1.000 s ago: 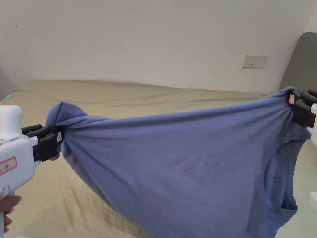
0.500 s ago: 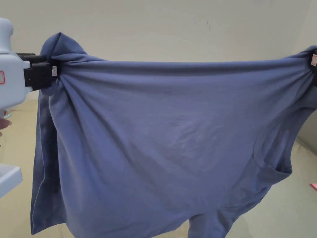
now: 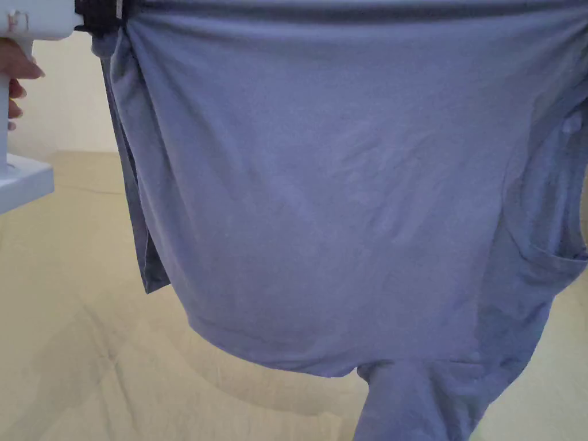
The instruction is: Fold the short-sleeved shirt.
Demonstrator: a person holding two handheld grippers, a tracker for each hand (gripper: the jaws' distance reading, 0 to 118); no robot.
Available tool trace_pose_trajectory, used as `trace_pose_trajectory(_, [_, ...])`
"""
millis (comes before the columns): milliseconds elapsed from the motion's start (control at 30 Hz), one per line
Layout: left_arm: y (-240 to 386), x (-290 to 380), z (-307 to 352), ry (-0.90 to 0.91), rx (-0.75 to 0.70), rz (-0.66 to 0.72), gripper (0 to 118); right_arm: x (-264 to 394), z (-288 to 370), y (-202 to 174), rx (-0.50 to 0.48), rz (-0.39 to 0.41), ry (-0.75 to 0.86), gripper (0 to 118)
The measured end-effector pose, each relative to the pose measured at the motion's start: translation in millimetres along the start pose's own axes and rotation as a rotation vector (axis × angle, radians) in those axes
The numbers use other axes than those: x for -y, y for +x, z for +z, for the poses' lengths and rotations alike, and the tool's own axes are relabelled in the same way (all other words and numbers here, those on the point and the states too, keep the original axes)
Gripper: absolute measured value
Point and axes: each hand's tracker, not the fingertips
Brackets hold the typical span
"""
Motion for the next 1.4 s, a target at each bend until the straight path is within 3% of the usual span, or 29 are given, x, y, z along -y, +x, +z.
trace_pose_trajectory(400, [-28, 7, -139, -0.023, -0.077, -0.016, 5, 38, -137, -38, 0.05, 0.066, -0.045, 0])
trace_pose_trajectory(733, [-50, 79, -209, -0.111, -0.083, 0.033, 5, 111, -170, -76, 0.02, 0.076, -0.128, 0])
trace_pose_trajectory(833, [-49, 119, -218, -0.152, -0.083, 0.046, 5, 144, -161, -86, -0.012, 0.014, -0.198, 0])
trace_pose_trajectory(967, [-43, 185, -209, -0.239, -0.05, 0.046, 5, 202, -137, -96, -0.051, 0.045, -0.279, 0])
trace_pose_trajectory(1067, [-39, 236, -186, -0.269, -0.055, 0.044, 5, 243, -102, -96, -0.138, -0.026, -0.358, 0])
trace_pose_trajectory(1200, [-24, 306, -131, -0.365, -0.021, 0.049, 5, 295, -31, -101, -0.181, -0.031, -0.466, 0])
trace_pose_trajectory(1400, [11, 414, -24, -0.565, -0.004, -0.08, 5, 347, 89, -117, -0.223, -0.055, -0.646, 0])
